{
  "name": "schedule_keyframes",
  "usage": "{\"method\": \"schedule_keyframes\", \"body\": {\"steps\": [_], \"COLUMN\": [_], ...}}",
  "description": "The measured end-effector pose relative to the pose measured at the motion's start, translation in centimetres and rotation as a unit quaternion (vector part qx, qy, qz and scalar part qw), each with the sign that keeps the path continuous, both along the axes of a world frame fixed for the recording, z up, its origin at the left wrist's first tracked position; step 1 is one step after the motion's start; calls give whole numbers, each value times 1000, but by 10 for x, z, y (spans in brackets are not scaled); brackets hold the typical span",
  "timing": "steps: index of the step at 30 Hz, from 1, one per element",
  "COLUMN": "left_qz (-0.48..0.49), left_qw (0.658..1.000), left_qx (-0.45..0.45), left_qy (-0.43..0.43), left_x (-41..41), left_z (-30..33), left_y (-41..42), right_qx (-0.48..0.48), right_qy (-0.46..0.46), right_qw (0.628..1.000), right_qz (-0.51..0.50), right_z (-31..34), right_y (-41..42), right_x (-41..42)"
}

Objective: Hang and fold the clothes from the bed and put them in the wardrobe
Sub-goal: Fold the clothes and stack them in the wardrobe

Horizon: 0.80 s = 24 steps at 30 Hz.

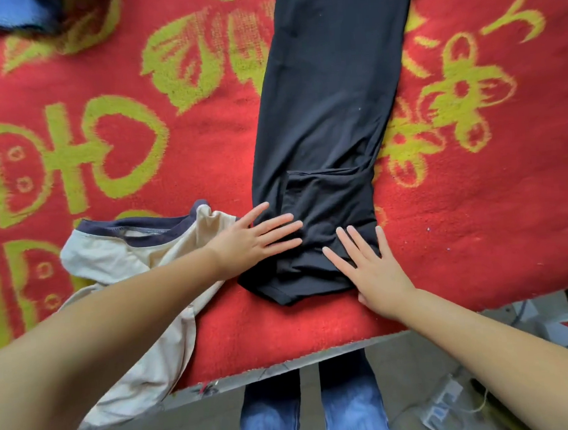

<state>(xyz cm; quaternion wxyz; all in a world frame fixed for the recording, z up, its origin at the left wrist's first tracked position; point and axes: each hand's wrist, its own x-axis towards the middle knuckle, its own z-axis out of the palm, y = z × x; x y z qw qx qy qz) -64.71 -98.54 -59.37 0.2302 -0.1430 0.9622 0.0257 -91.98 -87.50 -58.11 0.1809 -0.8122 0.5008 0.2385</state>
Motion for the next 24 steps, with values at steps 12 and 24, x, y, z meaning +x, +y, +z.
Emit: {"method": "schedule_keyframes", "body": {"steps": [12,24], "left_qz": [190,728], "left_qw": [855,508], "left_qx": [477,359], "left_qy": [-69,289], "left_x": [-11,-42], "left_z": [51,13], "left_y": [16,-66], "right_qx": [139,9], "right_qy": [-118,-329], "right_qw": [977,772], "right_qz": [109,-544], "right_z": [61,29], "right_y": [1,-151], "right_x": [-8,-51]}}
